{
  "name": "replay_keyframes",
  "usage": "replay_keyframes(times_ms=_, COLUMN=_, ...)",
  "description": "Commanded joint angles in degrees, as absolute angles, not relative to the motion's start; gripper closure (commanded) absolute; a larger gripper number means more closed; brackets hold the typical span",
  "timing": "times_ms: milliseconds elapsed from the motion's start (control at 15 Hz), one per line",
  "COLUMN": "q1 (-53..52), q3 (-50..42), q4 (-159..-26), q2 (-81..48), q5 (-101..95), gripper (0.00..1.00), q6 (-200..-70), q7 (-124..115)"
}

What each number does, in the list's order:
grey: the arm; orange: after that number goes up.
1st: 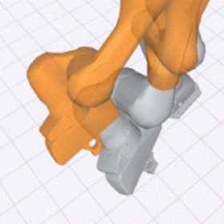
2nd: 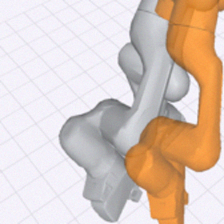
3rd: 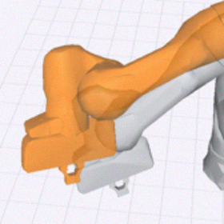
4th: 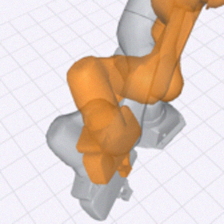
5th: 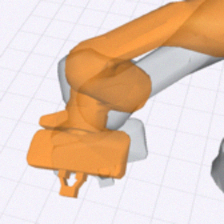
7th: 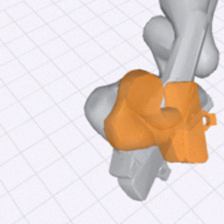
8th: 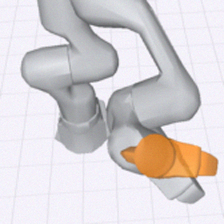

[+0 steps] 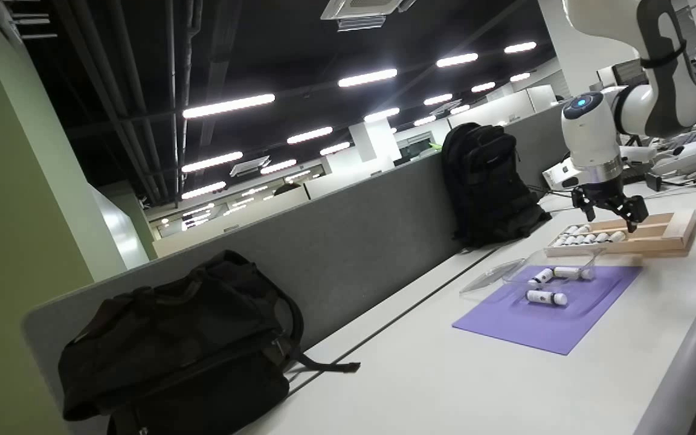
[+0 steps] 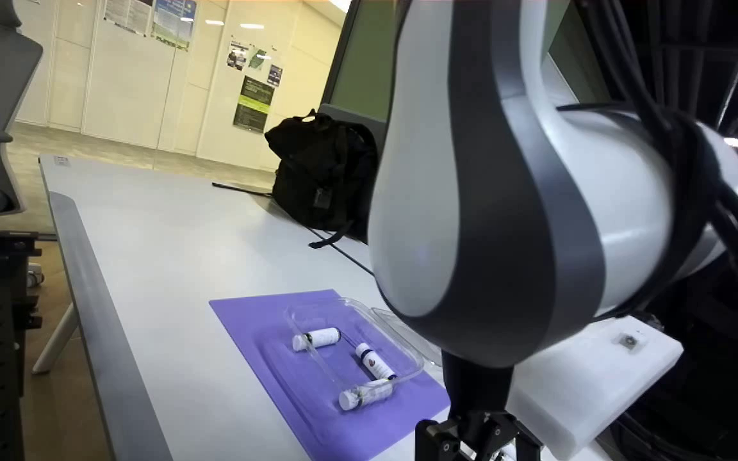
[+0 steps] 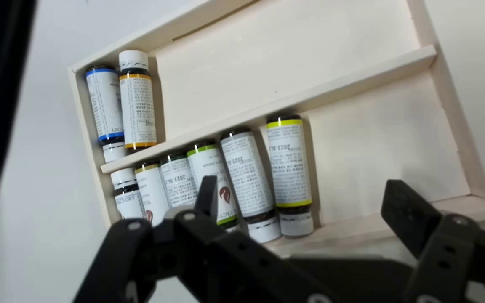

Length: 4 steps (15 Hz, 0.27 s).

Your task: Take the white object from the table and put it in the bowl then pick one of the white objects from the bowl and place it on the upper segment of the tray

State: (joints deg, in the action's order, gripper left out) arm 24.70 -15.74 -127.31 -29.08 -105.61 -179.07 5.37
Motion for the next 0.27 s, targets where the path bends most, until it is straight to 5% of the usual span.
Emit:
replay_keyframes(times_ms=0, q1=24.7, q3=-15.8, q4=-128.1, q2=-28.3, q5=-103.3, gripper=0.00, q6=-178.8, q7=5.9)
replay_keyframes(times_ms=200, q1=24.6, q3=-15.8, q4=-129.4, q2=-26.9, q5=-101.1, gripper=0.00, q6=-178.1, q7=6.5)
